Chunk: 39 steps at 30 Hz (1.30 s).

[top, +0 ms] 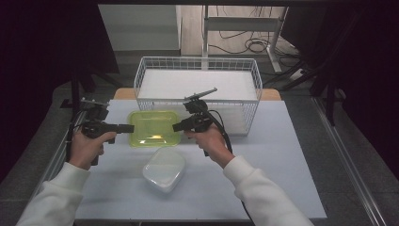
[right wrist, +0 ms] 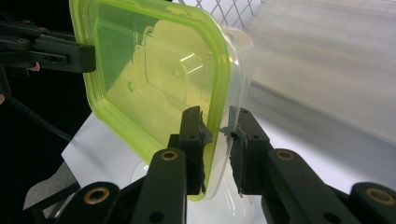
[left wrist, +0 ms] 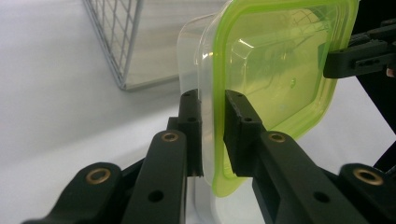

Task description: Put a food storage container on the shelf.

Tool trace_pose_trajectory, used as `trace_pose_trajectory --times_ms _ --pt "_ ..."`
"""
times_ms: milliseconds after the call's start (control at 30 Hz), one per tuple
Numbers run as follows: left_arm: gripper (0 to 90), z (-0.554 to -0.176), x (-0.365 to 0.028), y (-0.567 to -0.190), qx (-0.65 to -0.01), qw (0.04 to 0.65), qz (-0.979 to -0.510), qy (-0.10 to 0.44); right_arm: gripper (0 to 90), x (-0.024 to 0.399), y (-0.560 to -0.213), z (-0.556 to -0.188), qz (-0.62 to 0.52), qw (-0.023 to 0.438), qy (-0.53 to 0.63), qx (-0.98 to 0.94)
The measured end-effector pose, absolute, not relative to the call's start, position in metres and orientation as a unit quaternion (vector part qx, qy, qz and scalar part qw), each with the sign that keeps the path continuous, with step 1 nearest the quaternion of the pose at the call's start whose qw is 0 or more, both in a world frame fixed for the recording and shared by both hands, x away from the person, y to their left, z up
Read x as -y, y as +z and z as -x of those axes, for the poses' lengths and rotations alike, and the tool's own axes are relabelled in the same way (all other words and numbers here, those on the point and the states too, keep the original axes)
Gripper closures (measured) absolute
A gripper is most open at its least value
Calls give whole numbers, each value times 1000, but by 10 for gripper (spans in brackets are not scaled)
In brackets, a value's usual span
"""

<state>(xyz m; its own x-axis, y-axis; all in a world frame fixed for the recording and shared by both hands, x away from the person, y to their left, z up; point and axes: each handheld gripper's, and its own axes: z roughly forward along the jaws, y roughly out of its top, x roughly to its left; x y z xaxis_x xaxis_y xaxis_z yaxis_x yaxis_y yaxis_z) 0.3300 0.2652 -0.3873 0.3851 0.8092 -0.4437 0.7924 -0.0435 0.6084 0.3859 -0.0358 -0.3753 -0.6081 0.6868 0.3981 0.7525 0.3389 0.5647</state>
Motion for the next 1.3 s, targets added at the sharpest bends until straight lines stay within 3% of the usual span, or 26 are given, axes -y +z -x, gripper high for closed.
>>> trace_pose_trajectory --times_ms 400,867,1300 --pt "788 -327 -252 -373 -535 431 -727 15 752 54 -363 -379 436 35 -381 814" --pt "791 -328 -222 -332 -496 459 -737 32 752 89 -324 -370 428 -2 -409 806" --pt "794 -352 -195 -297 -472 473 -742 58 749 117 -293 -381 427 -34 -434 793"
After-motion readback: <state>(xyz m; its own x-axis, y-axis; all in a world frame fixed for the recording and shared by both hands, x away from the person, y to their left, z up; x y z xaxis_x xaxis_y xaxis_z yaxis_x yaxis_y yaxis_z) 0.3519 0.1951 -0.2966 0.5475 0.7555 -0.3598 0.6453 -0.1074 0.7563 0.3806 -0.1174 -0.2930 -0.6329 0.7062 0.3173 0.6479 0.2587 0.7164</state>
